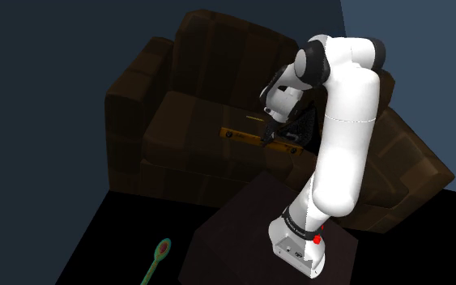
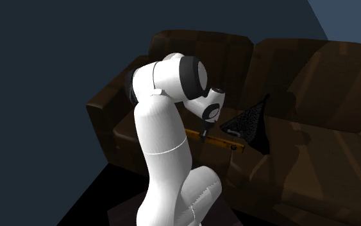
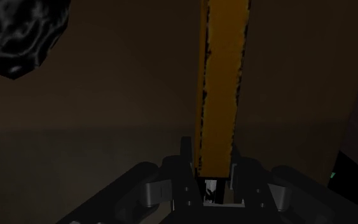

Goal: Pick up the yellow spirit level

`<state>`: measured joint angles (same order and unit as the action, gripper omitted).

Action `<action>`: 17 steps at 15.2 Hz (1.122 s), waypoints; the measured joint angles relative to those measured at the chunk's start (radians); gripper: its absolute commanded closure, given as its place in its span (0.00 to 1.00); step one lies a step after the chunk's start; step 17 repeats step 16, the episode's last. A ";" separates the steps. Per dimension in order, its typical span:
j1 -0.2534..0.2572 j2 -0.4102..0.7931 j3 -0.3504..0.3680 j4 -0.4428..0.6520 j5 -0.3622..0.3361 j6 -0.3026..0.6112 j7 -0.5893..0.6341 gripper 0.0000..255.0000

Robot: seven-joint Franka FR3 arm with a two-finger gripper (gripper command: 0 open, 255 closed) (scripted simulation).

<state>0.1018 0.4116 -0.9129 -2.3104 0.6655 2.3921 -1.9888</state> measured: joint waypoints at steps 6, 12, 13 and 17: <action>0.060 -0.069 -0.073 -0.009 -0.088 -0.031 0.061 1.00; 0.139 -0.158 -0.162 -0.007 -0.205 -0.072 0.149 1.00; 0.150 -0.172 -0.176 -0.003 -0.224 -0.081 0.162 1.00; 0.185 -0.218 -0.216 0.000 -0.284 -0.100 0.205 1.00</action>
